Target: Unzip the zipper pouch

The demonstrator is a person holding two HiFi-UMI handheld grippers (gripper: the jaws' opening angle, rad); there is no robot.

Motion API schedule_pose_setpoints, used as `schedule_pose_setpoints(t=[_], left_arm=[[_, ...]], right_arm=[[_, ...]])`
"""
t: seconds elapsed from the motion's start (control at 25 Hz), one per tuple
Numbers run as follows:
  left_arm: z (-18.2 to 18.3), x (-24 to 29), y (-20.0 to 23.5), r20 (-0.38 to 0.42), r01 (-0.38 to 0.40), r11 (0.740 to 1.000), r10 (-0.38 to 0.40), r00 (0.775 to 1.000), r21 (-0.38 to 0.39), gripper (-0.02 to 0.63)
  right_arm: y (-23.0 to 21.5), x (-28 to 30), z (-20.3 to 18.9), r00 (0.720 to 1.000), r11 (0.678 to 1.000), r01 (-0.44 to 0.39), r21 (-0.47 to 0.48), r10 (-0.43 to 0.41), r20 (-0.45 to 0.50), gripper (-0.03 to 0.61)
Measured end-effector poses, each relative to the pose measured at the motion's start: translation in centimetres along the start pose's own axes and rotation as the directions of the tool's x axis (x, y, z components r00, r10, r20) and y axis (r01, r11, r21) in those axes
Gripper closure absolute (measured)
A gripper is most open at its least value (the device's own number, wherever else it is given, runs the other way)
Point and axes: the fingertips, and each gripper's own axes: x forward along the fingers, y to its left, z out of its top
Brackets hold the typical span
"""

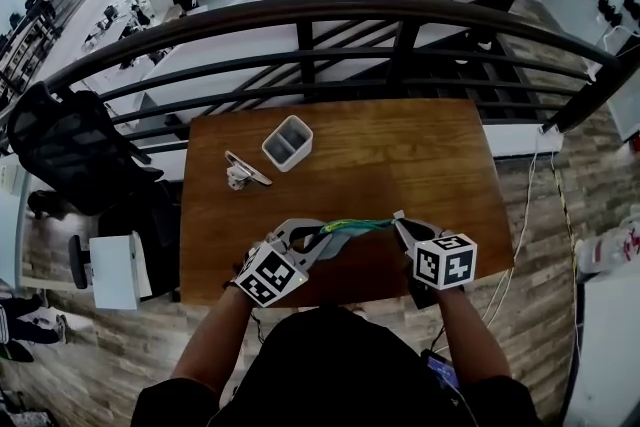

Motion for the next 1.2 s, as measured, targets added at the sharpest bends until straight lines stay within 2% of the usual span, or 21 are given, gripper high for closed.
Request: schedule_pose_setpoints(t=[0.32,0.56,0.64,0.8,0.88,1.2], left_arm=[[0.9,1.3,1.9,0.041,-0.025,0.998,0.027,0.999,-0.063,0.594],[-0.4,1.4,1.8,-0.012,-0.022,0.998,0.021,1.000,-0.061,0.573],[-0.8,1.2,1.8,-0.018,-0.028,0.997,0.027,0.999,-0.065,0.553],[-1.2,0.6,2.1,-0.032,-0.046,0.998,0.044,0.999,-0.051,0.476],[-1.4,0.3,2.1,-0.041,-0.045,0.998,0.044,0.998,-0.035,0.453],[-1.8,-1.7,0.8,-0.038,-0.047,0.997,0.045,0.998,-0.055,0.436]], right_arm=[[-0.6,-0.7,2.3,0.995,0.999,0.046,0.014,-0.047,0.086,0.577],[-0.6,-0.7,2.5,0.995,0.999,0.043,0.023,-0.045,0.089,0.575],[-0.4,-0.6,2.3,0.996,0.999,0.034,0.021,-0.036,0.087,0.572],[0.3,-0.4,1.8,0.996,1.000,0.008,0.012,-0.009,0.085,0.494],[0.6,-0.4,1.8,0.996,1.000,0.001,0.002,-0.001,0.086,0.482],[0.9,-1.2,0.8,0.997,1.000,-0.004,-0.016,0.005,0.081,0.480]])
